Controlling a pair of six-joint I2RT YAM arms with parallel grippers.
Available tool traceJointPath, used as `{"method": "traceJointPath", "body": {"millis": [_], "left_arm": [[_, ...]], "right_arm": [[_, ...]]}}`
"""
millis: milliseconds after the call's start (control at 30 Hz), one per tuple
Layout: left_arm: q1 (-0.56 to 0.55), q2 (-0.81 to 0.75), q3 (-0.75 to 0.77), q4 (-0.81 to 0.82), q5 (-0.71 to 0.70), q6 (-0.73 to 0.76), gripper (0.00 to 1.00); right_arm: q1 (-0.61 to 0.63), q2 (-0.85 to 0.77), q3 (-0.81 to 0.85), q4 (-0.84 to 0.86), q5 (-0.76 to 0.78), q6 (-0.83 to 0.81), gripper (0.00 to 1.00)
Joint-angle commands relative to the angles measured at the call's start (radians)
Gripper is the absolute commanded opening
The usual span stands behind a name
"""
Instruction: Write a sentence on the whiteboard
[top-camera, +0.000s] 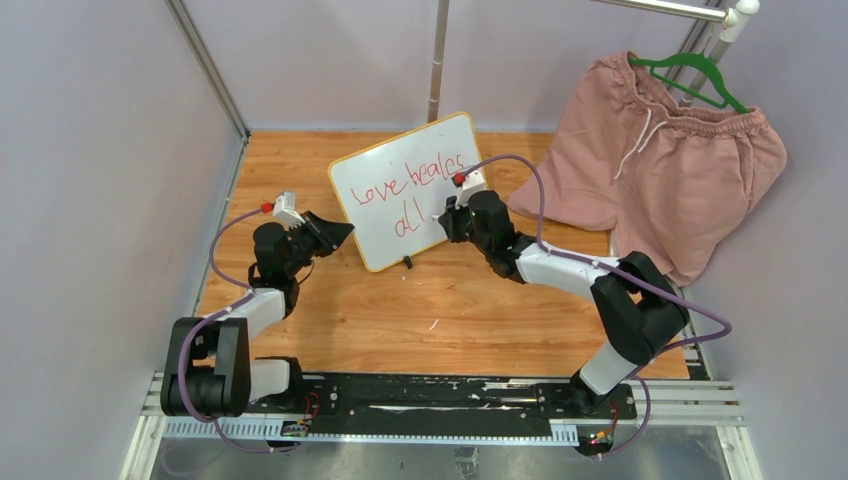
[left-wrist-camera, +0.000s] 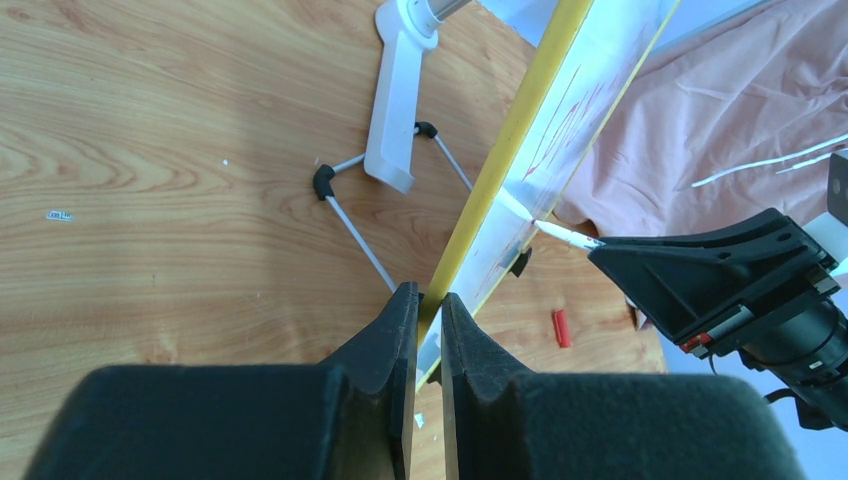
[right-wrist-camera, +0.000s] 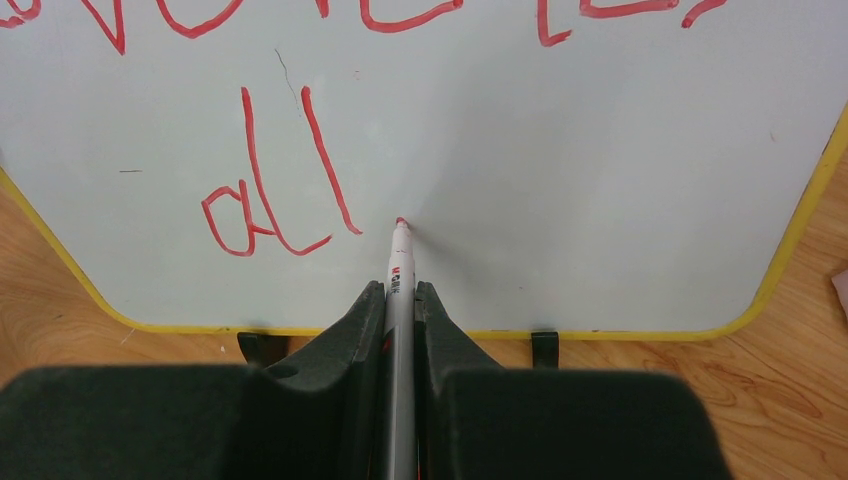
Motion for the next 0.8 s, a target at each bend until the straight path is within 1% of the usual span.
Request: {"method": "traceJointPath", "body": {"millis": [0,767], "left_arm": [[0.0,-0.025,-0.009,0.009,-0.01,0.004,0.0],[0.0,-0.028,-0.008,0.009,-0.008,0.004,0.0]], "right_arm": [[0.01,-0.034,-0.014,0.018,0.014,-0.007,0.0],[0.014,-0.004,-0.012,-0.006,-0.024,0.002,0.0]]}}
